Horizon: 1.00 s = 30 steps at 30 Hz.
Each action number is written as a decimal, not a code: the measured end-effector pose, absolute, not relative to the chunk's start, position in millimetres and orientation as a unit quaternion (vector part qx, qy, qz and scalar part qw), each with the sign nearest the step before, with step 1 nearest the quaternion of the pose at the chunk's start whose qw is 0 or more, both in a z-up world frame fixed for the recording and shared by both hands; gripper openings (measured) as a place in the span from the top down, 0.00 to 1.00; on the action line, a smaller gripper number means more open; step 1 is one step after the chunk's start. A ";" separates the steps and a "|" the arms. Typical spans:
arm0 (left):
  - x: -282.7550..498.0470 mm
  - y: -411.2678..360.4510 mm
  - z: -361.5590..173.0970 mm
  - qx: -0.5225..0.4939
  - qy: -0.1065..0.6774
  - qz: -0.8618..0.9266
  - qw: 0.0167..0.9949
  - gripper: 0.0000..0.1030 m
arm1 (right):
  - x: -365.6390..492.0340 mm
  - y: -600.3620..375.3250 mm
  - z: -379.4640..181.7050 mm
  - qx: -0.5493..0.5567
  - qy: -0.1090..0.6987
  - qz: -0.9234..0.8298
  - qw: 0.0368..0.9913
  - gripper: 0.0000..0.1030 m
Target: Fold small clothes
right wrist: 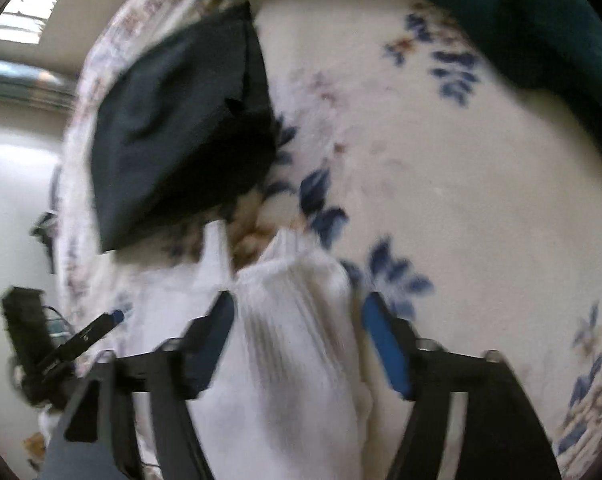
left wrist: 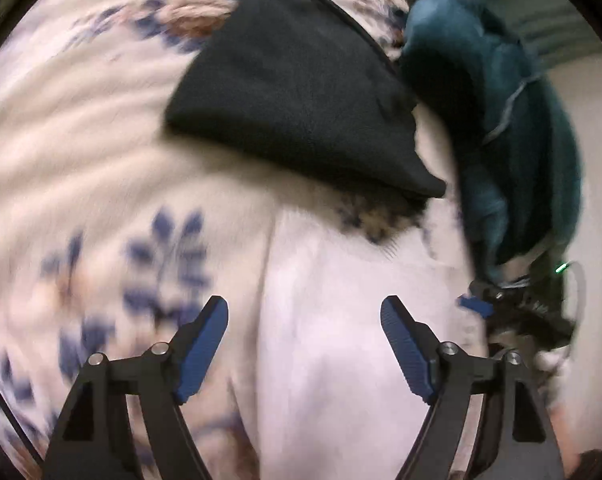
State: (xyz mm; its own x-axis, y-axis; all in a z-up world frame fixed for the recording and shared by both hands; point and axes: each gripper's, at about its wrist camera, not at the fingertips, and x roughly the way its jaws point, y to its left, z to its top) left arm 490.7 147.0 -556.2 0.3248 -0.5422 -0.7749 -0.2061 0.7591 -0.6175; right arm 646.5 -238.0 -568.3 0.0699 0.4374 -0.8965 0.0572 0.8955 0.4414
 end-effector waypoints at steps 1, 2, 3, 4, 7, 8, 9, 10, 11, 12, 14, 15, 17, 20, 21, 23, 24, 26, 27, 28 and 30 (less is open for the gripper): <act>487.3 150.6 -556.2 -0.341 0.569 -0.115 0.739 0.25 | 637.3 -246.5 -564.7 0.196 0.667 0.140 0.705 0.24; 473.3 151.4 -563.6 -0.359 0.571 -0.123 0.727 0.24 | 624.3 -257.2 -562.8 0.213 0.669 0.147 0.696 0.21; 465.3 149.0 -572.3 -0.369 0.577 -0.125 0.718 0.24 | 610.8 -264.9 -565.1 0.227 0.674 0.155 0.685 0.20; 452.2 147.0 -586.3 -0.388 0.585 -0.130 0.700 0.24 | 600.9 -269.2 -569.8 0.237 0.680 0.162 0.674 0.20; 434.3 143.9 -617.0 -0.441 0.598 -0.143 0.654 0.24 | 562.3 -274.7 -601.6 0.269 0.710 0.187 0.623 0.19; 432.3 139.9 -627.2 -0.458 0.595 -0.154 0.643 0.24 | 549.0 -274.0 -612.0 0.279 0.718 0.195 0.608 0.18; 431.8 136.0 -634.0 -0.465 0.593 -0.158 0.638 0.24 | 538.4 -272.3 -625.7 0.295 0.722 0.208 0.590 0.18; 433.5 130.5 -639.0 -0.470 0.592 -0.168 0.633 0.24 | 526.0 -270.8 -638.9 0.308 0.726 0.216 0.576 0.18; 435.0 127.1 -640.8 -0.468 0.594 -0.170 0.632 0.24 | 518.1 -268.9 -650.7 0.325 0.726 0.222 0.564 0.18; 437.7 122.9 -640.6 -0.462 0.597 -0.172 0.633 0.24 | 512.5 -266.7 -659.6 0.345 0.722 0.230 0.554 0.18; 439.4 116.8 -633.2 -0.450 0.595 -0.184 0.640 0.25 | 505.9 -261.0 -668.5 0.367 0.715 0.239 0.545 0.18; 442.9 111.6 -629.5 -0.440 0.594 -0.190 0.646 0.26 | 504.2 -257.6 -671.0 0.368 0.711 0.241 0.548 0.17; 448.0 102.8 -615.1 -0.418 0.581 -0.203 0.669 0.63 | 501.9 -254.0 -672.1 0.368 0.706 0.240 0.555 0.19; 447.2 106.3 -595.0 -0.419 0.559 -0.214 0.683 0.67 | 498.8 -248.9 -665.4 0.360 0.701 0.235 0.569 0.57; 446.6 106.7 -591.4 -0.420 0.556 -0.218 0.684 0.67 | 496.8 -249.5 -658.8 0.362 0.696 0.231 0.575 0.61; 447.1 110.1 -570.0 -0.417 0.545 -0.223 0.692 0.67 | 495.3 -249.8 -645.7 0.360 0.689 0.230 0.585 0.64; 448.7 112.0 -560.1 -0.415 0.540 -0.228 0.696 0.67 | 494.1 -248.3 -633.7 0.357 0.683 0.231 0.594 0.65; 454.3 118.1 -538.3 -0.416 0.529 -0.234 0.702 0.67 | 492.6 -244.6 -614.9 0.353 0.673 0.233 0.607 0.66; 459.8 115.5 -532.9 -0.416 0.524 -0.236 0.704 0.67 | 493.9 -243.8 -602.6 0.354 0.665 0.236 0.614 0.66; 465.0 119.8 -520.4 -0.415 0.518 -0.236 0.709 0.67 | 496.0 -242.6 -589.9 0.354 0.658 0.242 0.619 0.66; 483.8 128.2 -489.8 -0.413 0.502 -0.243 0.720 0.67 | 502.9 -247.0 -561.0 0.355 0.640 0.254 0.632 0.66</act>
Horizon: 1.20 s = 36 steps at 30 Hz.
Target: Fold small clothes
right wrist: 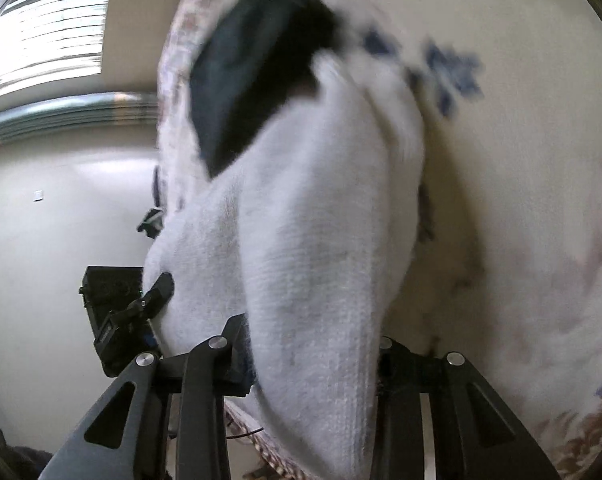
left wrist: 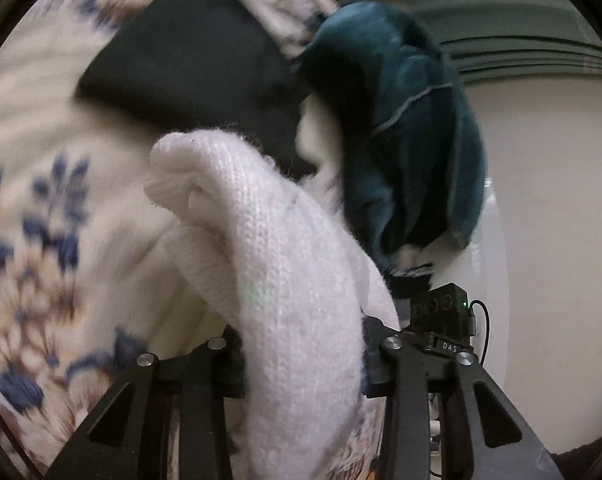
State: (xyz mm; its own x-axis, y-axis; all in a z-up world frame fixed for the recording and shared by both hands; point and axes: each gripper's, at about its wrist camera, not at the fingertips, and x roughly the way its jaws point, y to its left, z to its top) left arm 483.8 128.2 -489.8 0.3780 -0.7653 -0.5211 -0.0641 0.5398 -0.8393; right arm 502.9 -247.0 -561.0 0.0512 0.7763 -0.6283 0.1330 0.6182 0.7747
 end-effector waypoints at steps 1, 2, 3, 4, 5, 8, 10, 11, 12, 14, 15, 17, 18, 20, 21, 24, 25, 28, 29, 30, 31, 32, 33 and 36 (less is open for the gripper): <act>495.7 130.0 -477.4 -0.411 0.495 -0.245 0.726 0.67 | 509.0 -248.7 -547.3 0.354 0.633 0.259 0.638 0.66; 507.0 133.9 -465.4 -0.411 0.487 -0.248 0.730 0.67 | 518.1 -246.7 -530.2 0.350 0.624 0.264 0.648 0.66; 522.4 139.5 -451.0 -0.410 0.478 -0.248 0.736 0.67 | 529.0 -244.2 -514.6 0.347 0.616 0.272 0.653 0.66; 537.9 138.8 -439.1 -0.408 0.468 -0.250 0.743 0.67 | 537.4 -243.6 -503.1 0.343 0.610 0.274 0.661 0.66; 552.7 142.0 -429.9 -0.407 0.460 -0.251 0.748 0.67 | 552.3 -239.8 -486.7 0.340 0.599 0.278 0.670 0.66; 608.8 158.9 -402.6 -0.405 0.431 -0.248 0.767 0.67 | 599.6 -219.9 -442.0 0.333 0.568 0.292 0.693 0.66; 642.5 171.4 -401.8 -0.405 0.423 -0.242 0.773 0.67 | 638.7 -207.2 -422.1 0.328 0.550 0.297 0.708 0.66; 665.0 177.8 -404.5 -0.403 0.422 -0.233 0.778 0.67 | 652.5 -199.5 -417.3 0.328 0.544 0.299 0.712 0.66; 679.2 180.6 -409.4 -0.398 0.425 -0.228 0.780 0.67 | 675.9 -189.4 -415.8 0.323 0.539 0.298 0.719 0.66; 710.0 188.3 -431.6 -0.384 0.438 -0.212 0.785 0.67 | 705.3 -178.5 -424.6 0.319 0.538 0.292 0.724 0.66; 714.7 191.3 -447.9 -0.380 0.447 -0.209 0.782 0.67 | 719.1 -171.7 -429.2 0.315 0.540 0.289 0.725 0.66; 730.1 195.8 -491.4 -0.370 0.480 -0.187 0.773 0.67 | 746.2 -160.5 -457.5 0.314 0.552 0.277 0.722 0.66; 734.6 194.9 -504.6 -0.369 0.491 -0.181 0.768 0.67 | 753.6 -164.9 -469.0 0.316 0.560 0.270 0.717 0.66; 736.2 195.8 -544.1 -0.368 0.524 -0.162 0.750 0.67 | 768.8 -151.9 -504.7 0.317 0.583 0.251 0.704 0.66; 734.7 197.1 -552.4 -0.369 0.527 -0.160 0.749 0.66 | 769.9 -147.7 -524.0 0.314 0.597 0.240 0.698 0.66; 724.7 203.8 -555.2 -0.388 0.522 -0.173 0.740 0.59 | 771.9 -147.1 -557.1 0.317 0.608 0.227 0.692 0.65; 718.6 208.8 -553.2 -0.396 0.524 -0.173 0.734 0.58 | 775.4 -149.2 -561.4 0.322 0.610 0.227 0.687 0.62; 698.1 219.2 -539.5 -0.400 0.513 -0.164 0.742 0.57 | 771.0 -163.1 -557.4 0.323 0.629 0.219 0.672 0.46; 687.2 222.4 -535.8 -0.393 0.506 -0.160 0.751 0.57 | 765.0 -168.2 -550.7 0.311 0.631 0.213 0.678 0.45; 674.8 223.0 -535.1 -0.391 0.505 -0.159 0.753 0.57 | 763.6 -169.8 -546.8 0.301 0.628 0.215 0.684 0.45; 668.6 221.5 -535.8 -0.382 0.509 -0.152 0.756 0.57 | 754.9 -174.3 -541.7 0.290 0.627 0.216 0.690 0.44; 667.1 219.5 -539.5 -0.372 0.511 -0.146 0.761 0.57 | 746.9 -178.5 -540.4 0.283 0.630 0.210 0.692 0.44; 662.7 217.0 -544.4 -0.356 0.514 -0.137 0.769 0.56 | 739.2 -182.8 -541.3 0.281 0.629 0.208 0.694 0.44; 655.9 213.2 -560.9 -0.323 0.535 -0.105 0.774 0.53 | 723.2 -190.2 -543.9 0.250 0.629 0.185 0.712 0.44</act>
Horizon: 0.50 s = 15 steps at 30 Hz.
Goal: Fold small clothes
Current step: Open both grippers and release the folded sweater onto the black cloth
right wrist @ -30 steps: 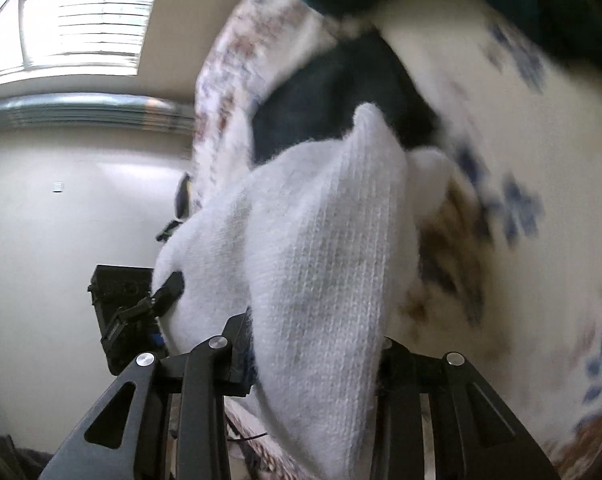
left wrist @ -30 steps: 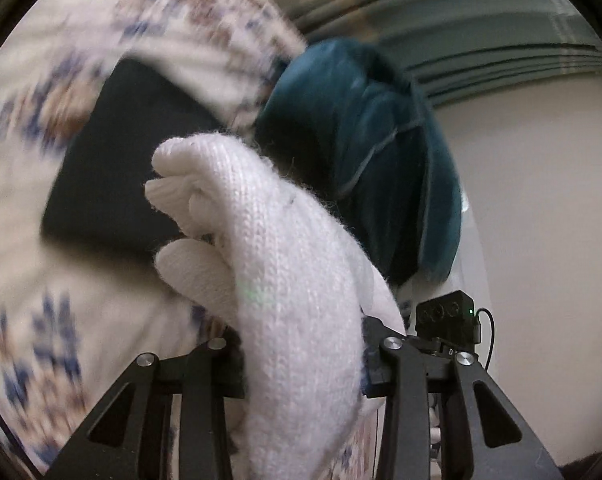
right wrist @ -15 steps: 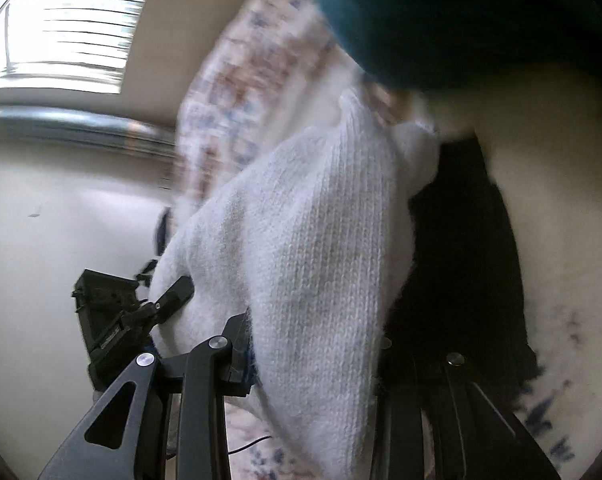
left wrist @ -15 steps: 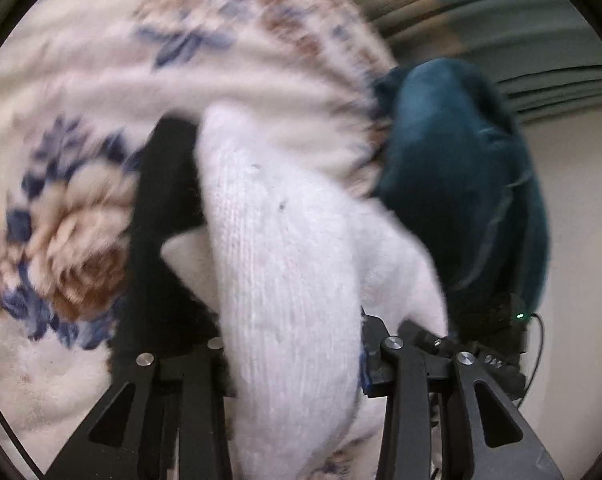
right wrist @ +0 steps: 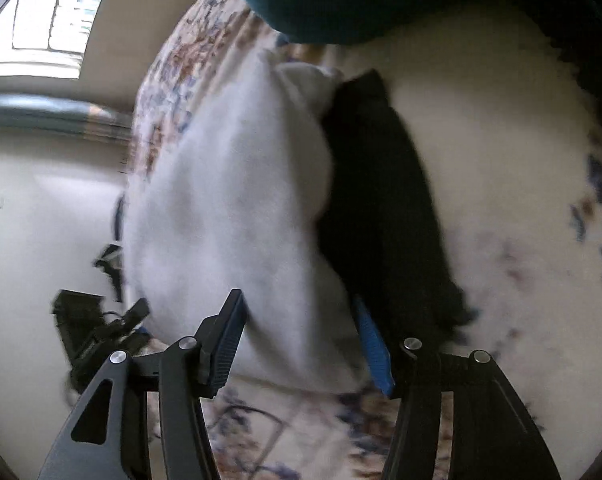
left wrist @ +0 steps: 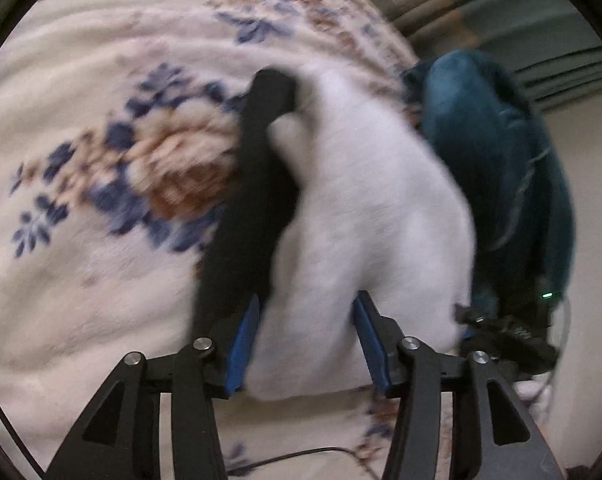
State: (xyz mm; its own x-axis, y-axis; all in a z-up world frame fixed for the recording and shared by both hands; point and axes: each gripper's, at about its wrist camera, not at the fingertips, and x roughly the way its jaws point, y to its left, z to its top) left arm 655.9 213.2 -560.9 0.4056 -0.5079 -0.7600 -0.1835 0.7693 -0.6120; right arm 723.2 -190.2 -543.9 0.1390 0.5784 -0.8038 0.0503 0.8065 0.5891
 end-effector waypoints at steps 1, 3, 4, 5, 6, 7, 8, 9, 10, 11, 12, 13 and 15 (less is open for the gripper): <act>654.6 210.9 -563.6 -0.308 0.539 -0.093 0.778 0.53 | 720.4 -190.4 -546.6 0.228 0.631 0.166 0.722 0.44; 653.3 204.3 -555.7 -0.281 0.531 -0.080 0.795 0.52 | 720.2 -184.5 -548.3 0.187 0.633 0.135 0.739 0.41; 651.8 198.2 -547.1 -0.253 0.528 -0.067 0.808 0.52 | 719.6 -181.0 -545.1 0.166 0.630 0.123 0.748 0.38; 649.9 189.6 -535.5 -0.216 0.524 -0.050 0.823 0.42 | 716.4 -175.5 -539.6 0.140 0.626 0.112 0.759 0.36; 647.7 180.5 -524.3 -0.176 0.521 -0.022 0.835 0.34 | 712.9 -164.4 -529.0 0.091 0.617 0.093 0.776 0.30; 645.5 176.0 -520.3 -0.156 0.519 -0.010 0.840 0.25 | 708.4 -159.9 -521.4 0.062 0.612 0.079 0.784 0.25; 642.2 166.5 -509.6 -0.126 0.511 0.005 0.850 0.21 | 702.8 -151.0 -511.5 0.024 0.602 0.059 0.796 0.15; 636.6 163.3 -505.8 -0.115 0.509 0.010 0.853 0.18 | 695.6 -143.8 -502.3 -0.009 0.592 0.045 0.805 0.07; 633.1 158.1 -501.2 -0.102 0.507 0.020 0.855 0.09 | 690.3 -138.2 -494.3 -0.029 0.584 0.035 0.811 0.04; 629.1 152.6 -496.1 -0.087 0.506 0.034 0.858 0.04 | 682.8 -131.2 -486.5 -0.054 0.570 0.021 0.820 0.01; 626.3 149.6 -493.1 -0.077 0.505 0.042 0.858 0.04 | 680.1 -124.9 -481.4 -0.068 0.562 0.010 0.824 0.00; 621.5 144.9 -487.2 -0.067 0.505 0.056 0.859 0.04 | 677.8 -118.8 -476.6 -0.079 0.555 0.001 0.828 0.00; 616.2 140.6 -481.0 -0.057 0.506 0.067 0.858 0.04 | 663.0 -116.6 -462.0 -0.086 0.545 -0.016 0.834 0.00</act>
